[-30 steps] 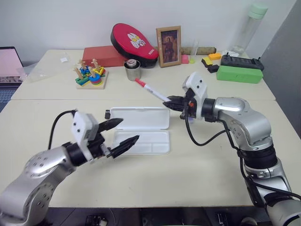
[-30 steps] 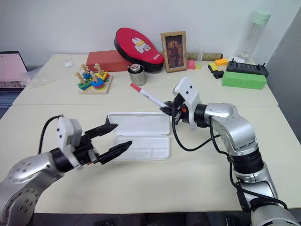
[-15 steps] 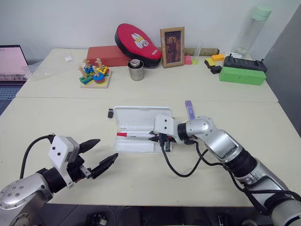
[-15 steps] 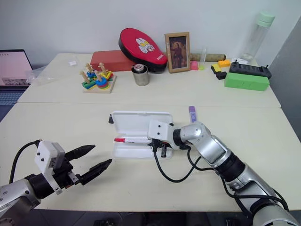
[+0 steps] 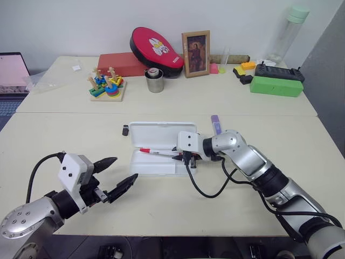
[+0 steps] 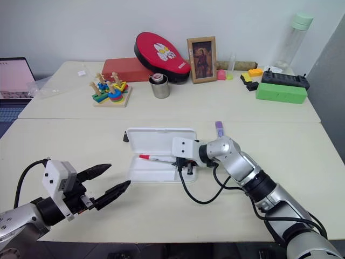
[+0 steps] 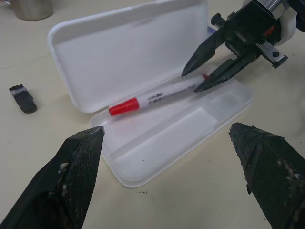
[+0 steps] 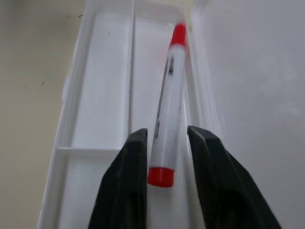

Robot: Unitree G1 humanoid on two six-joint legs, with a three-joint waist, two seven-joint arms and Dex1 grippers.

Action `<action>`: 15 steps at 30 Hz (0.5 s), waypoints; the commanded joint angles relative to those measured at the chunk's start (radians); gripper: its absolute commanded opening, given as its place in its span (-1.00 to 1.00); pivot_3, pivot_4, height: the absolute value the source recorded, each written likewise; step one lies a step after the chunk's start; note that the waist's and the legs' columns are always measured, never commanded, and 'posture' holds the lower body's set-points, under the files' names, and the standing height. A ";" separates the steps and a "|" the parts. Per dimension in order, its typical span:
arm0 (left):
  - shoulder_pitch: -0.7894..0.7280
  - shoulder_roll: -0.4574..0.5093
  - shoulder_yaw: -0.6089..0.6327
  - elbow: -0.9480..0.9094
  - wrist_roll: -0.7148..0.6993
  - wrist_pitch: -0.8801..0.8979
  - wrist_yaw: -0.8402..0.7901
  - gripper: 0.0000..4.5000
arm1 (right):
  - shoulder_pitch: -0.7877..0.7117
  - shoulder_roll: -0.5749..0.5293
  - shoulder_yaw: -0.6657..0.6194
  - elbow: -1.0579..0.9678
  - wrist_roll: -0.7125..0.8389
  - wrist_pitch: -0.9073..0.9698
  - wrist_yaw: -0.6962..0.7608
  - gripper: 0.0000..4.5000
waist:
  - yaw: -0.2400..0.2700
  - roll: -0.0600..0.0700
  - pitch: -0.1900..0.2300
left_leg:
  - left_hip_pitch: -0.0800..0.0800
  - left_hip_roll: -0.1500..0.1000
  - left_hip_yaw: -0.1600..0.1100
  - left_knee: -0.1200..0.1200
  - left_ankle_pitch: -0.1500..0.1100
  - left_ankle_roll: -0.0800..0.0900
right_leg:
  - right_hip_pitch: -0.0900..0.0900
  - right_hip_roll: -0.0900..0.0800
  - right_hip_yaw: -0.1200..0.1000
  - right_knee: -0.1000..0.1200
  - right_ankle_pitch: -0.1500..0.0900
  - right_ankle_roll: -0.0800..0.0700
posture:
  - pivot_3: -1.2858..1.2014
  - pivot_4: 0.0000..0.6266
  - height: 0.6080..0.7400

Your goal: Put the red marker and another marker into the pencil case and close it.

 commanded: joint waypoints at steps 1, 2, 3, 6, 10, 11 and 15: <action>-0.020 0.012 -0.008 -0.027 -0.004 -0.016 0.000 1.00 | -0.005 -0.006 -0.051 -0.072 0.020 -0.009 0.027 0.01 | 0.000 0.000 0.000 | 0.000 0.000 0.000 0.000 0.000 0.000 | 0.000 0.000 0.000 0.000 0.000 0.000 | 0.03 -0.52 1.00; -0.027 0.014 -0.011 -0.026 -0.006 -0.014 0.000 1.00 | -0.003 -0.007 -0.058 -0.083 0.026 -0.003 0.032 0.13 | 0.000 0.000 0.000 | 0.000 0.000 0.000 0.000 0.000 0.000 | 0.000 0.000 0.000 0.000 0.000 0.000 | 0.03 -0.52 1.00; -0.033 0.015 -0.013 -0.025 -0.007 -0.012 0.000 1.00 | -0.002 -0.009 -0.063 -0.091 0.029 0.000 0.037 0.22 | 0.000 0.000 0.000 | 0.000 0.000 0.000 0.000 0.000 0.000 | 0.000 0.000 0.000 0.000 0.000 0.000 | 0.03 -0.52 1.00; -0.069 0.024 -0.030 -0.017 -0.011 -0.006 0.000 1.00 | 0.009 -0.010 -0.117 -0.164 0.106 0.024 0.082 0.55 | 0.000 0.000 0.000 | 0.000 0.000 0.000 0.000 0.000 0.000 | 0.000 0.000 0.000 0.000 0.000 0.000 | 0.03 -0.52 1.00; -0.157 0.023 -0.099 -0.012 -0.017 0.004 0.015 1.00 | -0.024 0.018 -0.320 -0.274 0.342 0.224 0.073 0.96 | 0.002 0.000 0.000 | -0.001 0.000 0.000 0.000 0.000 0.000 | 0.000 0.000 0.000 0.000 0.000 0.000 | 0.03 -0.52 1.00; -0.177 0.022 -0.117 -0.008 -0.014 0.004 0.016 1.00 | -0.034 0.024 -0.355 -0.277 0.368 0.258 0.053 0.99 | 0.003 0.000 0.000 | 0.000 0.000 0.000 0.000 0.000 0.000 | 0.000 0.000 0.000 0.000 0.000 0.000 | 0.03 -0.52 1.00; -0.292 0.009 -0.220 0.021 0.006 0.000 0.022 1.00 | -0.061 0.023 -0.505 -0.215 0.386 0.370 -0.106 0.99 | 0.003 -0.001 0.000 | 0.000 0.000 0.000 0.000 0.000 0.000 | 0.001 0.000 -0.001 0.001 0.000 0.000 | 0.03 -0.52 1.00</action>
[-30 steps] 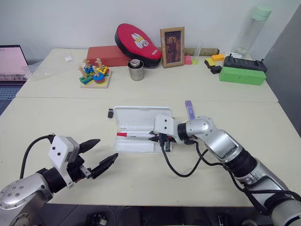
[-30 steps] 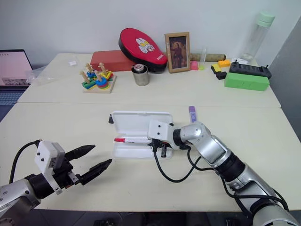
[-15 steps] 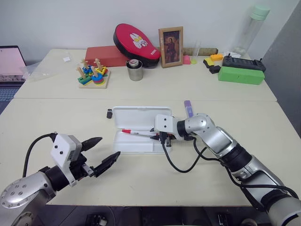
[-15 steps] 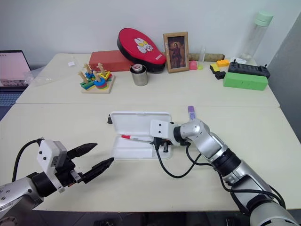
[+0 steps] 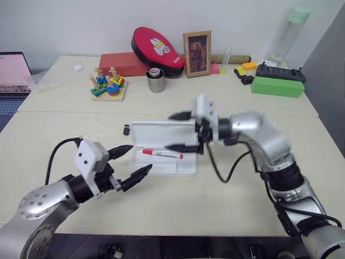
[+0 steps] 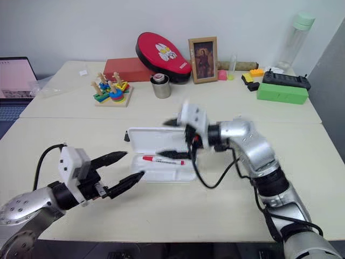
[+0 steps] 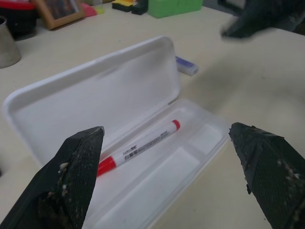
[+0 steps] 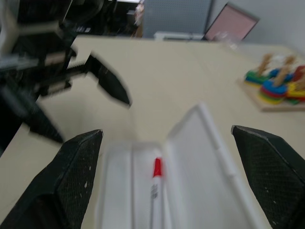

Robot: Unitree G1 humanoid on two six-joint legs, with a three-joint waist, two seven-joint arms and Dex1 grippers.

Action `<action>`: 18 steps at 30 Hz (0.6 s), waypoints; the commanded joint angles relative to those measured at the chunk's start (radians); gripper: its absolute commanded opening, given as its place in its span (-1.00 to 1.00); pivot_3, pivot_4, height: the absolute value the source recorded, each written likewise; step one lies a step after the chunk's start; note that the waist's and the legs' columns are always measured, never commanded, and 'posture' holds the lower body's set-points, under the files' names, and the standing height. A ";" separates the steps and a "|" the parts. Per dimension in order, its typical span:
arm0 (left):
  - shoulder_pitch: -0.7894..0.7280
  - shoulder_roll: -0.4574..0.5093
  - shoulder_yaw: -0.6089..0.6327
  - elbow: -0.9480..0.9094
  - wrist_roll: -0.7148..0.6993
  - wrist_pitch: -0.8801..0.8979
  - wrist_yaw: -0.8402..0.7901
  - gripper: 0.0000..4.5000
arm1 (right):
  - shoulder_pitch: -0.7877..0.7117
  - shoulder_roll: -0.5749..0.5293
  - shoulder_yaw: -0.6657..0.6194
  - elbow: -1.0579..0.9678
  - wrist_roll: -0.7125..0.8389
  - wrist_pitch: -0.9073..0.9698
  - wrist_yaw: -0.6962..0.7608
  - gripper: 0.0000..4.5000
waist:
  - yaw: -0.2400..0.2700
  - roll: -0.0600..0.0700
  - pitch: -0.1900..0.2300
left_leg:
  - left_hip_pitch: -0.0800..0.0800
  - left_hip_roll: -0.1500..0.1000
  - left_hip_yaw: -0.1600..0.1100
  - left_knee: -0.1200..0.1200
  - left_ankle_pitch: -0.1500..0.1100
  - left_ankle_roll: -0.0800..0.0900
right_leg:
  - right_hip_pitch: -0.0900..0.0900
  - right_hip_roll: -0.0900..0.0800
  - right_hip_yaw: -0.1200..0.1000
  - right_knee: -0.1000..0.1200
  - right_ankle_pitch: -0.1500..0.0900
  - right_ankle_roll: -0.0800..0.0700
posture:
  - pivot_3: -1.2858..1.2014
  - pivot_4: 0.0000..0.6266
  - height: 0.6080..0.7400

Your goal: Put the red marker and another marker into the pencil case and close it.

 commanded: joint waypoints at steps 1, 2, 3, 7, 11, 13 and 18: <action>-0.097 -0.016 -0.087 0.020 0.014 -0.011 0.006 1.00 | -0.007 -0.004 -0.151 0.047 0.015 0.116 -0.176 0.99 | 0.003 0.000 0.000 | 0.000 0.000 0.000 0.000 0.000 0.000 | 0.000 0.000 0.000 0.000 0.000 0.000 | 0.03 -0.52 1.00; -0.132 -0.026 -0.117 0.033 0.019 -0.014 0.008 1.00 | 0.002 -0.009 -0.177 0.060 -0.003 0.133 -0.225 0.99 | 0.006 0.000 0.000 | 0.000 0.000 0.000 0.000 0.000 0.000 | 0.000 0.000 0.000 0.000 0.000 0.000 | 0.03 -0.52 1.00; -0.174 -0.039 -0.153 0.048 0.026 -0.015 0.007 1.00 | 0.014 -0.013 -0.194 0.072 -0.030 0.172 -0.289 0.99 | 0.007 0.000 0.000 | -0.001 0.000 0.000 0.000 0.000 0.000 | 0.000 0.000 0.000 0.000 0.000 0.000 | 0.03 -0.52 1.00; -0.294 -0.085 -0.241 0.106 0.050 -0.026 0.006 1.00 | 0.061 0.006 -0.211 0.115 -0.122 0.298 -0.506 0.99 | 0.005 0.000 0.000 | -0.001 0.000 0.000 0.000 0.000 0.000 | -0.001 0.000 0.000 0.000 0.000 0.000 | 0.03 -0.52 1.00; -0.380 -0.124 -0.293 0.138 0.064 -0.023 0.011 1.00 | 0.122 0.039 -0.191 0.121 -0.160 0.337 -0.602 0.99 | -0.007 0.000 0.000 | -0.001 0.000 0.001 0.000 0.000 0.000 | -0.002 0.000 0.001 0.001 0.000 0.000 | 0.03 -0.52 1.00; -0.410 -0.139 -0.310 0.149 0.073 -0.022 0.016 1.00 | 0.145 0.052 -0.178 0.122 -0.170 0.351 -0.627 0.99 | -0.010 0.000 0.000 | -0.002 0.000 0.001 -0.001 0.000 0.000 | -0.002 0.000 0.001 0.001 0.000 0.000 | 0.03 -0.52 1.00; -0.467 -0.172 -0.334 0.181 0.110 -0.029 0.039 1.00 | 0.178 0.097 -0.151 0.131 -0.181 0.380 -0.673 0.99 | -0.010 0.000 0.000 | -0.001 0.000 0.001 0.000 0.000 0.000 | -0.002 0.000 0.001 0.002 0.000 0.000 | 0.03 -0.52 1.00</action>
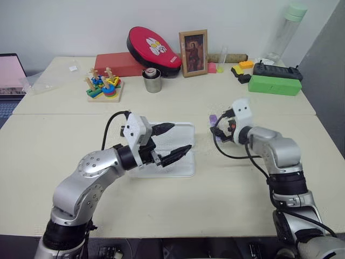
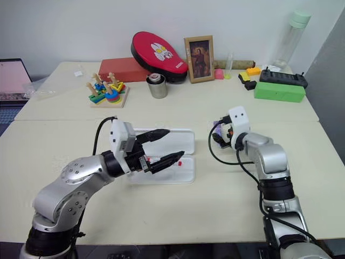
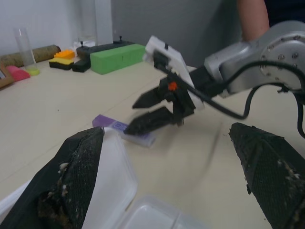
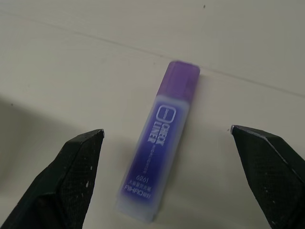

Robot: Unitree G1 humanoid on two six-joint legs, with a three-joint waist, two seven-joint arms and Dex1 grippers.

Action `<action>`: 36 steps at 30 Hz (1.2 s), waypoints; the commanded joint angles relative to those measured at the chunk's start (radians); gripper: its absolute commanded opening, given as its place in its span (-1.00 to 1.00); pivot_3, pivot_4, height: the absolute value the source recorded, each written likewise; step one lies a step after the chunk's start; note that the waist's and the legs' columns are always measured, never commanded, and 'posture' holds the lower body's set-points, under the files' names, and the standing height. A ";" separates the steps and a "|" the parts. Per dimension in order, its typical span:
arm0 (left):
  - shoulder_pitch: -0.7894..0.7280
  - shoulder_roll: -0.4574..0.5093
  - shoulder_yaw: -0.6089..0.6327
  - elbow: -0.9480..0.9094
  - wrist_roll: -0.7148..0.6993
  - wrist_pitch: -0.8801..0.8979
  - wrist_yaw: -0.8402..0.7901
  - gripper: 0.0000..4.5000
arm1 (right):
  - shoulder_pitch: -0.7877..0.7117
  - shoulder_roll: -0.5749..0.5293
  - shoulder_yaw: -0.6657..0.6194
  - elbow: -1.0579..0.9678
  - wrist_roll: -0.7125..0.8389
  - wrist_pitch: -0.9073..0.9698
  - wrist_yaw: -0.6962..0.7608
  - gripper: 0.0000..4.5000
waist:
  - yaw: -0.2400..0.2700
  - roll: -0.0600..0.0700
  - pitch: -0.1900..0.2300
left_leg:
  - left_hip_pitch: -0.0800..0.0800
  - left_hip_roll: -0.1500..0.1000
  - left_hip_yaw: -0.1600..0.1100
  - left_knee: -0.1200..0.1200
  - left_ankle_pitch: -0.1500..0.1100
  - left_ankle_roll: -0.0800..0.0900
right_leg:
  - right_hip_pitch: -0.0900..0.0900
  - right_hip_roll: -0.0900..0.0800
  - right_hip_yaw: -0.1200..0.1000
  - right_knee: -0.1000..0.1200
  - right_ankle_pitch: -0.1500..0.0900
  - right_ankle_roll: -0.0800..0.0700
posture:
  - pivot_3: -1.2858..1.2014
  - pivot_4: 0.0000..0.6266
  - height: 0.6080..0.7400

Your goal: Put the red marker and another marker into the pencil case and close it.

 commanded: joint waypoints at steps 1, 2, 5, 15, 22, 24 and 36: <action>-0.028 -0.013 -0.013 0.002 0.033 -0.025 0.017 1.00 | 0.007 0.019 0.011 -0.016 -0.007 0.018 -0.031 0.99 | 0.000 0.000 0.000 | 0.000 0.000 0.000 0.000 0.000 0.000 | 0.000 0.000 0.000 0.000 0.000 0.000 | 0.03 -0.52 1.00; -0.032 -0.015 -0.017 0.002 0.040 -0.026 0.020 1.00 | 0.013 0.022 0.021 -0.010 -0.014 0.024 -0.037 0.99 | 0.000 0.000 0.000 | 0.000 0.000 0.000 0.000 0.000 0.000 | 0.000 0.000 0.000 0.000 0.000 0.000 | 0.03 -0.52 1.00; -0.038 -0.025 -0.017 -0.002 0.047 -0.022 0.024 1.00 | 0.033 0.013 0.055 0.010 -0.037 0.022 -0.048 0.99 | 0.003 0.000 0.000 | 0.000 0.000 0.000 0.000 0.000 0.000 | 0.000 0.000 0.000 0.000 0.000 0.000 | 0.03 -0.52 1.00; -0.027 -0.023 -0.013 -0.011 0.052 -0.029 0.023 1.00 | 0.031 0.006 0.046 0.041 -0.061 -0.011 -0.063 0.01 | 0.005 0.000 0.000 | 0.001 0.000 0.000 0.001 0.000 0.000 | 0.001 0.000 0.000 0.000 0.000 0.000 | 0.03 -0.52 1.00; -0.034 -0.018 -0.002 0.001 0.056 -0.041 0.018 1.00 | 0.025 -0.005 0.055 0.035 -0.079 -0.039 -0.069 -0.52 | 0.006 0.000 0.000 | 0.001 0.000 0.000 0.001 0.000 0.000 | 0.001 0.000 0.000 0.000 0.000 0.000 | 0.03 -0.52 1.00; -0.034 -0.014 0.005 0.005 0.058 -0.046 0.018 1.00 | 0.012 -0.003 0.035 0.037 -0.076 -0.059 -0.076 -0.52 | 0.006 0.000 0.000 | 0.001 0.000 0.000 0.001 0.000 0.000 | 0.001 0.000 0.000 0.000 0.000 0.000 | 0.03 -0.52 1.00; 0.318 0.107 0.386 -0.151 -0.058 0.023 0.016 1.00 | -0.137 -0.096 0.111 -0.137 0.179 -0.428 0.500 -0.52 | -0.030 0.000 0.000 | 0.000 0.000 0.000 -0.002 0.000 0.000 | 0.000 0.000 0.000 -0.003 0.000 0.000 | 0.03 -0.52 1.00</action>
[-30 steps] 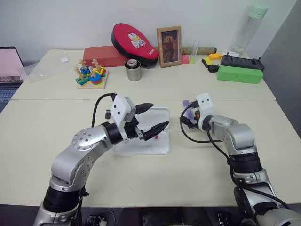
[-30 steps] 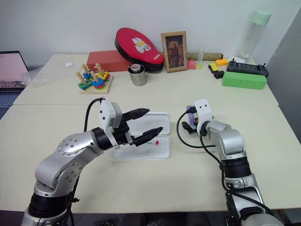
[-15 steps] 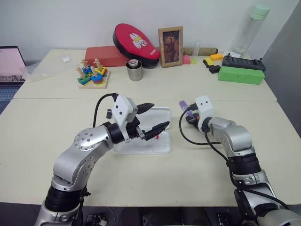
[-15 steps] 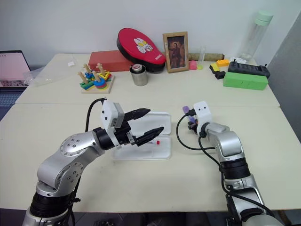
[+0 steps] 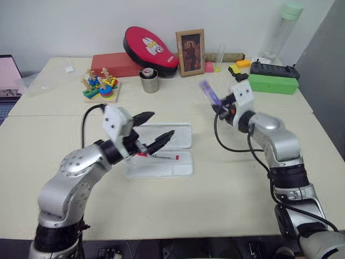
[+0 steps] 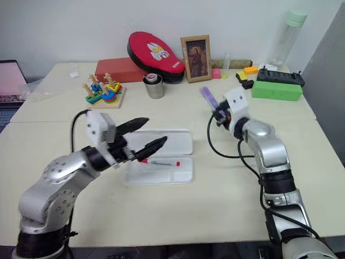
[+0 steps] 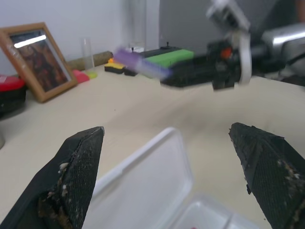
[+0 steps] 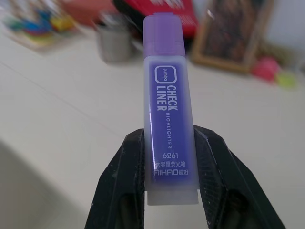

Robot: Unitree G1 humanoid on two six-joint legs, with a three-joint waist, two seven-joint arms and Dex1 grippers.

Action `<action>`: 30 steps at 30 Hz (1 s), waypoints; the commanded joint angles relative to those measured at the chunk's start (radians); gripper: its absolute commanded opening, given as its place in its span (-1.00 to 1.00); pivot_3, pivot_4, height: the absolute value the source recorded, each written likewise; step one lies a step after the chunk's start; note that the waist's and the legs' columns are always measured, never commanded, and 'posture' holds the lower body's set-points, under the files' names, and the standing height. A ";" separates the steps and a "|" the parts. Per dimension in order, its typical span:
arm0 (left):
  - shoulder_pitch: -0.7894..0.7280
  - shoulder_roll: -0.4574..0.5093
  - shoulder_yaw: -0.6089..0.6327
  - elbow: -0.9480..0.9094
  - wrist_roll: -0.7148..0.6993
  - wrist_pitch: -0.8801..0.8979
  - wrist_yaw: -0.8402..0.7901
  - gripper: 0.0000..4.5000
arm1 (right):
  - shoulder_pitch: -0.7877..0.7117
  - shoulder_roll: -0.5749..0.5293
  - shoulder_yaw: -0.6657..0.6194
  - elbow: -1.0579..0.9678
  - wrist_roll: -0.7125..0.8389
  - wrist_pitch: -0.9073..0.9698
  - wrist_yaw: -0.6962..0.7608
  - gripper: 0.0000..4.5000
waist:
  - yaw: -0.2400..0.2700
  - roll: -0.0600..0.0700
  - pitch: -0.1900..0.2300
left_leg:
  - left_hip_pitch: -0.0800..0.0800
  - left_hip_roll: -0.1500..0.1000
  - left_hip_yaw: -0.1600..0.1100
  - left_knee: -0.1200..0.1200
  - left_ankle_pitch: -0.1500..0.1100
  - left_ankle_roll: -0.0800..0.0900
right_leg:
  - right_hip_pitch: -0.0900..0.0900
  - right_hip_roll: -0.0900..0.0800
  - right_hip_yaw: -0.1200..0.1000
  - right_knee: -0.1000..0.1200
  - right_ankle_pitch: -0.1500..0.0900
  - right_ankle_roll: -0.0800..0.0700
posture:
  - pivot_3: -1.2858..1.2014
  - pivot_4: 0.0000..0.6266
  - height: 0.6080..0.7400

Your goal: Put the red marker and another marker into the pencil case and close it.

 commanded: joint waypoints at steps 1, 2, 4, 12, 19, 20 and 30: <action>0.226 0.068 0.177 -0.107 -0.024 0.010 -0.058 1.00 | -0.032 -0.041 0.120 -0.158 0.123 -0.008 0.278 -0.52 | -0.007 0.000 0.000 | 0.000 0.000 0.000 0.000 0.000 0.000 | 0.000 0.000 0.001 0.000 0.000 0.000 | 0.03 -0.52 1.00; 0.281 0.083 0.201 -0.124 -0.028 0.009 -0.075 1.00 | -0.035 -0.047 0.143 -0.178 0.140 0.004 0.313 -0.52 | -0.005 0.001 0.000 | 0.000 0.000 0.000 0.000 -0.001 0.001 | 0.000 0.000 0.001 -0.001 0.000 0.000 | 0.03 -0.52 1.00; 0.381 0.099 0.250 -0.149 -0.037 -0.001 -0.104 1.00 | -0.038 -0.068 0.197 -0.209 0.147 0.010 0.377 -0.52 | 0.004 0.001 0.000 | 0.000 0.000 0.000 -0.001 -0.001 0.001 | 0.000 0.000 0.000 -0.001 0.000 0.000 | 0.03 -0.52 1.00; 0.609 0.083 0.374 -0.136 0.018 -0.085 -0.158 1.00 | -0.083 -0.072 0.473 -0.130 -0.088 -0.049 0.395 -0.52 | 0.042 0.000 0.000 | 0.001 0.000 0.000 0.001 0.000 0.001 | 0.001 0.000 -0.001 -0.003 0.003 -0.001 | 0.03 -0.52 1.00; 0.643 0.058 0.374 -0.159 0.020 -0.100 -0.136 1.00 | -0.071 -0.018 0.586 -0.087 -0.195 -0.030 0.382 -0.52 | 0.038 0.000 0.000 | 0.000 0.000 0.000 0.000 0.000 0.001 | 0.001 0.000 -0.001 -0.005 0.004 -0.001 | 0.03 -0.52 1.00; 0.645 0.056 0.373 -0.161 0.019 -0.100 -0.134 1.00 | -0.071 -0.015 0.591 -0.082 -0.205 -0.022 0.381 -0.52 | 0.038 0.000 0.000 | 0.000 0.000 0.000 0.000 0.000 0.001 | 0.001 0.000 -0.001 -0.005 0.004 -0.001 | 0.03 -0.52 1.00; 0.649 0.054 0.365 -0.183 0.011 -0.091 -0.115 1.00 | -0.073 0.038 0.602 -0.028 -0.266 0.019 0.370 -0.52 | 0.033 -0.001 0.000 | 0.000 0.000 0.000 0.000 0.000 0.001 | 0.001 0.000 -0.001 -0.005 0.004 -0.001 | 0.03 -0.52 1.00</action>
